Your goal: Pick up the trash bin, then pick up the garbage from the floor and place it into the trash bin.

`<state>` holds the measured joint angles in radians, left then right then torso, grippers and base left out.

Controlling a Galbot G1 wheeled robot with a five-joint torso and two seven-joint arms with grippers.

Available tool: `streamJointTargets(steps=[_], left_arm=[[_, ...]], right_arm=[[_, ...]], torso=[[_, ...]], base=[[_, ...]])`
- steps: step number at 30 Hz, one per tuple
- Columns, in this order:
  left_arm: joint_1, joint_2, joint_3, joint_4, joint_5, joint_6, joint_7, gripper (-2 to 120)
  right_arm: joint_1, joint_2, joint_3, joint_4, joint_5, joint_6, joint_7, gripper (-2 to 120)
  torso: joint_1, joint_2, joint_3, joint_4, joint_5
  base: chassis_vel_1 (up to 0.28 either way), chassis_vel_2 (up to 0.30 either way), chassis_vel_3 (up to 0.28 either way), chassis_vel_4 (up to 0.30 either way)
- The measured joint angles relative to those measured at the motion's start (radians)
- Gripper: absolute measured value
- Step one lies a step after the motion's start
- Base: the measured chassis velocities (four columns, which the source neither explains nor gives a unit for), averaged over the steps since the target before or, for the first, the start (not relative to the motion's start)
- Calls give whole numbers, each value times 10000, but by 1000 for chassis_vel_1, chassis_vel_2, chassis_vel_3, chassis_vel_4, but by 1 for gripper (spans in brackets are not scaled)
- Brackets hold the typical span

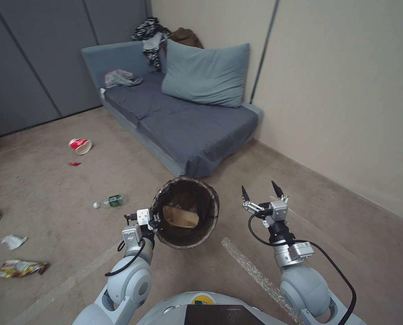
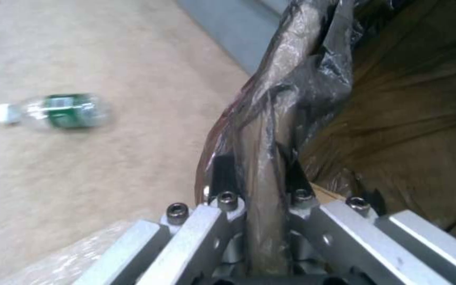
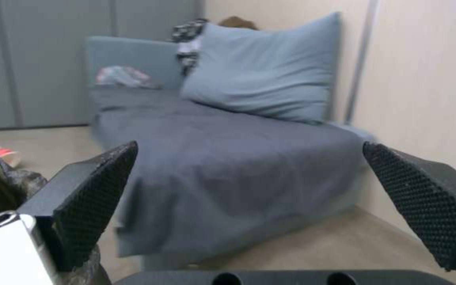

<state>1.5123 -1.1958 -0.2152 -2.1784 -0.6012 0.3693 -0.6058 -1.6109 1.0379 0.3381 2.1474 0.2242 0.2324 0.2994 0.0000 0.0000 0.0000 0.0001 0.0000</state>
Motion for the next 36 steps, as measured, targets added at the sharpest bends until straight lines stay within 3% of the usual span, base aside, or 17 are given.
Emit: streamJointTargets(steps=[36], left_arm=[[112,-53,-41,-79,150,-48,95,0]], right_arm=[[-33,176,-129,-64,-178,58,-13,100]], torso=[[0,0,0,-3,0]], base=[[126,122,121,125]])
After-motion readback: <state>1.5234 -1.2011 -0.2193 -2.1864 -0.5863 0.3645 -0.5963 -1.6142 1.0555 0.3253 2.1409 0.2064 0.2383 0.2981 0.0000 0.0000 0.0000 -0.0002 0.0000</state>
